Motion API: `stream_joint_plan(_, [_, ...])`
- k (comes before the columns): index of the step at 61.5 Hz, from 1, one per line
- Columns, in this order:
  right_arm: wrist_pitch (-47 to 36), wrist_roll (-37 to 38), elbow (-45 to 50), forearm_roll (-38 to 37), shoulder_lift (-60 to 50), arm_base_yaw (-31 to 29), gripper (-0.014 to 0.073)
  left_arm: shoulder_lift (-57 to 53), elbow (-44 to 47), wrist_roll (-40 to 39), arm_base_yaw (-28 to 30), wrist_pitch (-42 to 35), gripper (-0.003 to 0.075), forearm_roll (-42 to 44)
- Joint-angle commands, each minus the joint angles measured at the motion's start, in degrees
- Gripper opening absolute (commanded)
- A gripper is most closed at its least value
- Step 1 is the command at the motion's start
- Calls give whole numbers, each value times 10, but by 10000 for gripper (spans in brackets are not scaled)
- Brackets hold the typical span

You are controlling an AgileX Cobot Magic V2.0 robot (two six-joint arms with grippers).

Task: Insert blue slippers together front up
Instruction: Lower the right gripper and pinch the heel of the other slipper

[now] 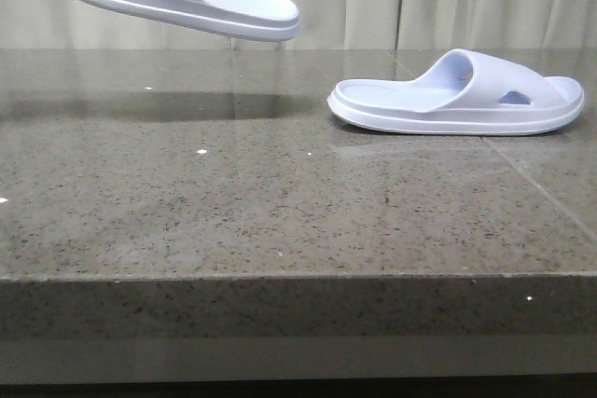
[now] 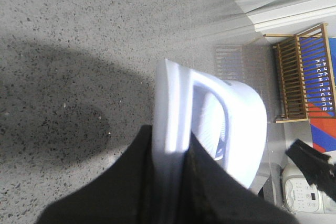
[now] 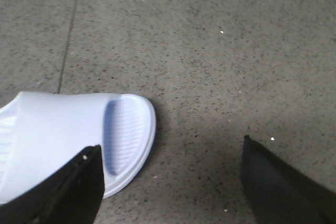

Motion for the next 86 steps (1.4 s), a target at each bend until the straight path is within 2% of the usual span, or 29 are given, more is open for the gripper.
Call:
stream_joint_plan(1, [12, -54, -60, 60, 27, -38, 528, -33, -13, -4, -2, 49, -19, -49])
stream_joint_plan(8, [81, -148, -108, 180, 80, -85, 460, -33, -13, -4, -2, 49, -19, -49])
stream_joint_plan(17, [185, -263, -155, 321, 146, -134, 454, -33, -13, -4, -2, 49, -19, -49])
stream_joint_plan(28, [273, -299, -179, 404, 222, -163, 454, -33, -13, -4, -2, 49, -19, -49])
stream_joint_plan(48, [304, -333, -181, 472, 302, -165, 454, -33, -13, -4, -2, 49, -19, -49])
stream_joint_plan(67, [330, -338, -210, 488, 332, -165, 451, -33, -13, -4, -2, 49, -19, -49])
stream_joint_plan(79, [348, -338, -213, 498, 356, -165, 358, -33, -13, -4, -2, 49, -19, -49])
stream_joint_plan(86, [349, -338, -213, 499, 361, -164, 337, -33, -13, -4, -2, 49, -19, -49])
